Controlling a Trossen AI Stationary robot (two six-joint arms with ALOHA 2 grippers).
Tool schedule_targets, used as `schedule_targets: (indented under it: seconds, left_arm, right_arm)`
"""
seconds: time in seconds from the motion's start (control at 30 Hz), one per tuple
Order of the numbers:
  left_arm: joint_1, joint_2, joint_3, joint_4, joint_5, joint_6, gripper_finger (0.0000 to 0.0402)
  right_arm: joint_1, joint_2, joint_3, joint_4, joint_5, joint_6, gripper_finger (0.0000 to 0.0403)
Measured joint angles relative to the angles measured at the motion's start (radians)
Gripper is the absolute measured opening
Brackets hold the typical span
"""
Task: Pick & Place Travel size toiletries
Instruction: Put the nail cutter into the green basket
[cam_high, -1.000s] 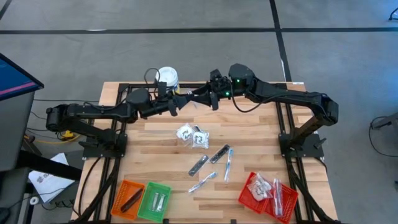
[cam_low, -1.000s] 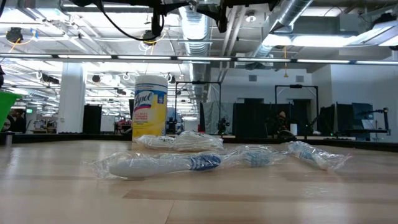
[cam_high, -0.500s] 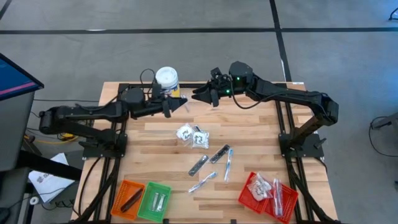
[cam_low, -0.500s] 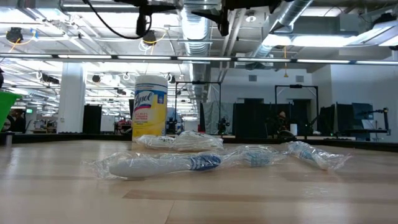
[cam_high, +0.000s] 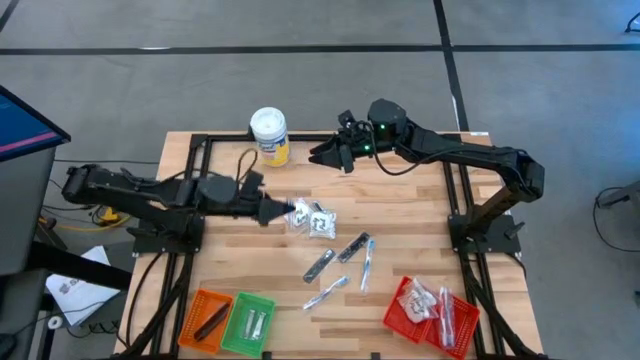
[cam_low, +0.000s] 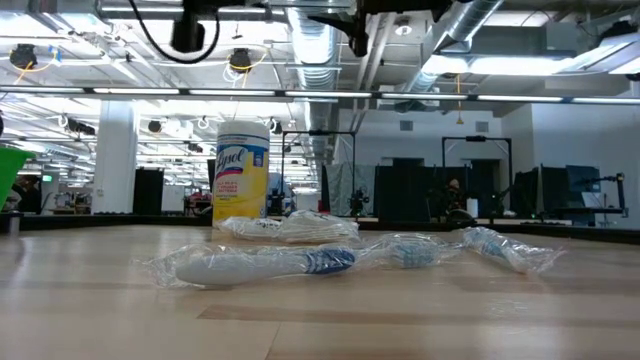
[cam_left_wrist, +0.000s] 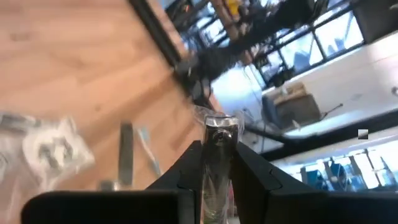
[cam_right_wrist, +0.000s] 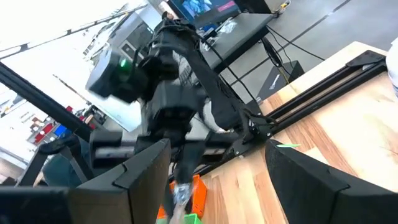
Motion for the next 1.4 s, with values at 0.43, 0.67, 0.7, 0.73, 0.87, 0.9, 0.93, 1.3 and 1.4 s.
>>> schedule_targets:
  seconds: [0.43,0.67,0.7,0.73,0.87,0.9,0.93,1.3,1.4]
  left_arm:
    - [-0.332,0.043,0.001,-0.066,-0.203,-0.249,0.0048]
    - [-0.555,0.116,0.001,-0.105,-0.313,-0.468,0.0048]
    - [-0.581,0.134,0.001,-0.113,-0.315,-0.509,0.0048]
    - [-0.603,0.152,0.001,-0.123,-0.315,-0.551,0.0048]
    - [-0.672,0.226,0.001,-0.128,-0.301,-0.704,0.0048]
    - [-0.683,0.242,0.001,-0.129,-0.289,-0.736,0.0048]
    - [-0.692,0.256,0.001,-0.132,-0.273,-0.765,0.0048]
    - [-0.724,0.436,0.316,-0.798,0.056,-0.982,0.0048]
    - [-0.731,0.503,0.428,-0.893,0.085,-0.977,0.0048]
  right_arm:
    - [0.111,0.0,0.0,0.003,0.039,0.08,0.0256]
    - [0.222,0.0,0.0,0.009,0.122,0.094,0.0256]
    - [0.239,0.001,0.0,0.009,0.138,0.094,0.0256]
    - [0.255,0.003,0.0,0.011,0.157,0.094,0.0256]
    - [0.303,0.005,0.0,0.009,0.216,0.094,0.0256]
    - [0.31,0.005,0.0,0.01,0.221,0.094,0.0256]
    - [0.316,0.005,0.0,0.011,0.224,0.094,0.0256]
    - [0.328,0.005,0.0,0.009,0.24,0.113,0.0256]
    - [0.328,0.005,0.0,0.009,0.24,0.113,0.0256]
